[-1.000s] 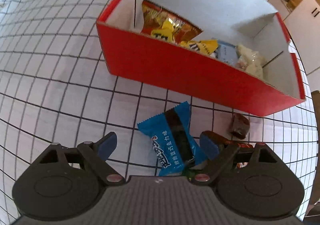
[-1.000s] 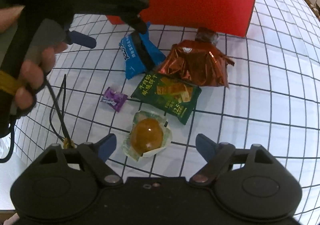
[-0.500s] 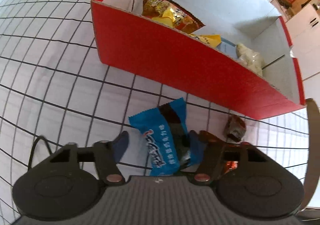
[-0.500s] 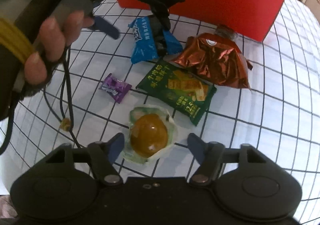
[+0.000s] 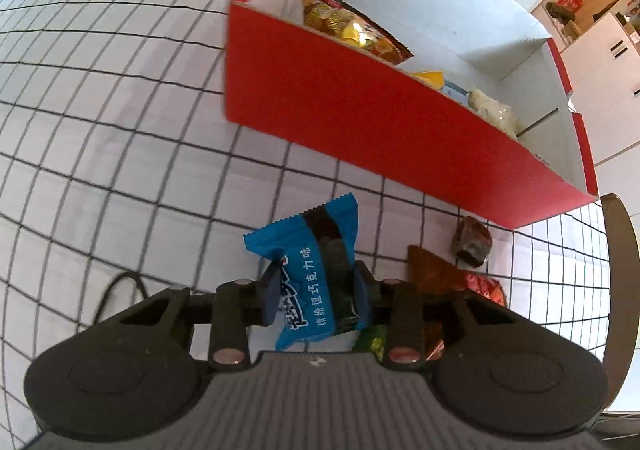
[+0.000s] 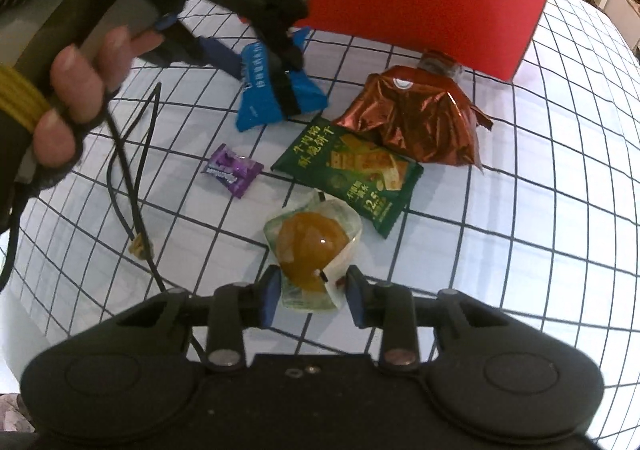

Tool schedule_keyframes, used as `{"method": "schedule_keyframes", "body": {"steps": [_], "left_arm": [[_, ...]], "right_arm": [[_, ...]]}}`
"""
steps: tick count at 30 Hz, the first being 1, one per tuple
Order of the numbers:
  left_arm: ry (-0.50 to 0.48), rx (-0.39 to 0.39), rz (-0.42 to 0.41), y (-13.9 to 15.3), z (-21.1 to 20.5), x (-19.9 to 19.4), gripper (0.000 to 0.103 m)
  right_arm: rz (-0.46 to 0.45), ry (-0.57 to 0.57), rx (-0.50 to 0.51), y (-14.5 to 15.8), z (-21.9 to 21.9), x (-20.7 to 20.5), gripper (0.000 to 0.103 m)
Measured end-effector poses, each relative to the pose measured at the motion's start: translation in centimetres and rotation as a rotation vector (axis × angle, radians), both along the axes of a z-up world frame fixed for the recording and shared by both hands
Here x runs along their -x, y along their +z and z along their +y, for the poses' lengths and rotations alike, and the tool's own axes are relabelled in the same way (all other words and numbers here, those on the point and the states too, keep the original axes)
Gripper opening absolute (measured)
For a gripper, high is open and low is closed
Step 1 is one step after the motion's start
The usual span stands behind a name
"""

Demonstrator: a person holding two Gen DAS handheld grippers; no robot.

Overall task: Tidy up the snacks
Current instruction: 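Grasp the blue wafer pack with left tool while right grasps the wrapped yellow cake, then carry blue wafer pack and wrapped yellow cake into the red box with both tools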

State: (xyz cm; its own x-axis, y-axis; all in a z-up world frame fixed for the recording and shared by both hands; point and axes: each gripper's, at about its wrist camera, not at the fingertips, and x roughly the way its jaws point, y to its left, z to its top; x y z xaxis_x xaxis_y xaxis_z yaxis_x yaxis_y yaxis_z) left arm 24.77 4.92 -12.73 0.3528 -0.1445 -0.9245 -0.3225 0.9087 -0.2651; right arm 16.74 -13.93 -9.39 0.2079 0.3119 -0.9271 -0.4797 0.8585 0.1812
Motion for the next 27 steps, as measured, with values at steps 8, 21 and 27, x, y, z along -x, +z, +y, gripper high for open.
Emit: {"method": "schedule_keyframes", "body": {"steps": [8,21,27], "left_arm": [[-0.024,0.002,-0.044,2.2,1.9,3.6,0.036],[-0.123,-0.068,-0.150,7.5,2.3,7.4,0.036],[-0.152,-0.090,-0.200,10.3,2.2,7.5,0.036]], "right_arm": [[-0.024,-0.020,-0.044,2.0,-1.9,0.1,0.032],[-0.117,-0.026,-0.102,7.3,-1.9,-0.3,0.032],[-0.177,-0.040,-0.134,9.7,-1.9,-2.0,0.032]]}}
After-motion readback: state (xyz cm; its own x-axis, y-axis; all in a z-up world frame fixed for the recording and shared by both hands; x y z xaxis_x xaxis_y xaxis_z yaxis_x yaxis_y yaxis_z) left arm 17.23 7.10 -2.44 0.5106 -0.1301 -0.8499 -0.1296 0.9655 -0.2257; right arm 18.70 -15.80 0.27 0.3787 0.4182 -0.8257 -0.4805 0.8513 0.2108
